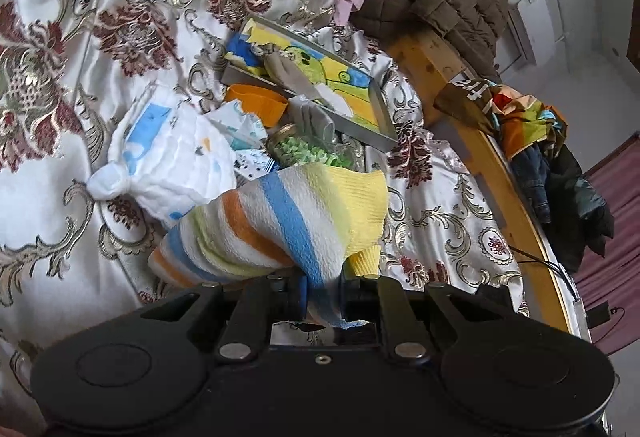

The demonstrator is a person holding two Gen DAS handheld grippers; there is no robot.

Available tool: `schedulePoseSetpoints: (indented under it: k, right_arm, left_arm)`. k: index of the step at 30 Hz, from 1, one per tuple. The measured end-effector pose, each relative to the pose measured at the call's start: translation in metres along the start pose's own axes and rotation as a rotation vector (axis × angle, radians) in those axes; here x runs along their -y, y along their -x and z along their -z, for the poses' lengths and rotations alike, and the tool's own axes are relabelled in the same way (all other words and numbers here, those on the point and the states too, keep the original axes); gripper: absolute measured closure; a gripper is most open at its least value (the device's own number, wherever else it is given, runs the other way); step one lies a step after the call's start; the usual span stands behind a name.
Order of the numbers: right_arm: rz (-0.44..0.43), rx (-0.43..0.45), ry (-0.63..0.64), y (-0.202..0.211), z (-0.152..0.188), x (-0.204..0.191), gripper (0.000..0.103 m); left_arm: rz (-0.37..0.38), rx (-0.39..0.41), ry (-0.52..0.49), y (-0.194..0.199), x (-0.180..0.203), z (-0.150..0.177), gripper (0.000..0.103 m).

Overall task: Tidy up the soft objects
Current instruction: 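Lift the striped towel and white sock up from the pile with both tools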

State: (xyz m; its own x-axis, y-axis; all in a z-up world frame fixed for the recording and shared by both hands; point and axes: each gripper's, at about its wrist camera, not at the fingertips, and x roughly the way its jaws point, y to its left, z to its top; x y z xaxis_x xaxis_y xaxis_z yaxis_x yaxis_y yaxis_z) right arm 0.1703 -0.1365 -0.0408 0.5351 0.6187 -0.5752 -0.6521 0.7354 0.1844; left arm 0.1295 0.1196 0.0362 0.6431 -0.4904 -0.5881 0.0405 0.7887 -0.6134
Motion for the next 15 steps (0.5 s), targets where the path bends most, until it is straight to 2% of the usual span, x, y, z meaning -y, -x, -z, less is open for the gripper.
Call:
schedulePoseSetpoints:
  k: [15]
  right_arm:
    - [0.064,0.123,-0.023,0.033,-0.017,0.014,0.09]
  left_arm:
    - [0.044,0.022,-0.063,-0.009,0.026,-0.02,0.087]
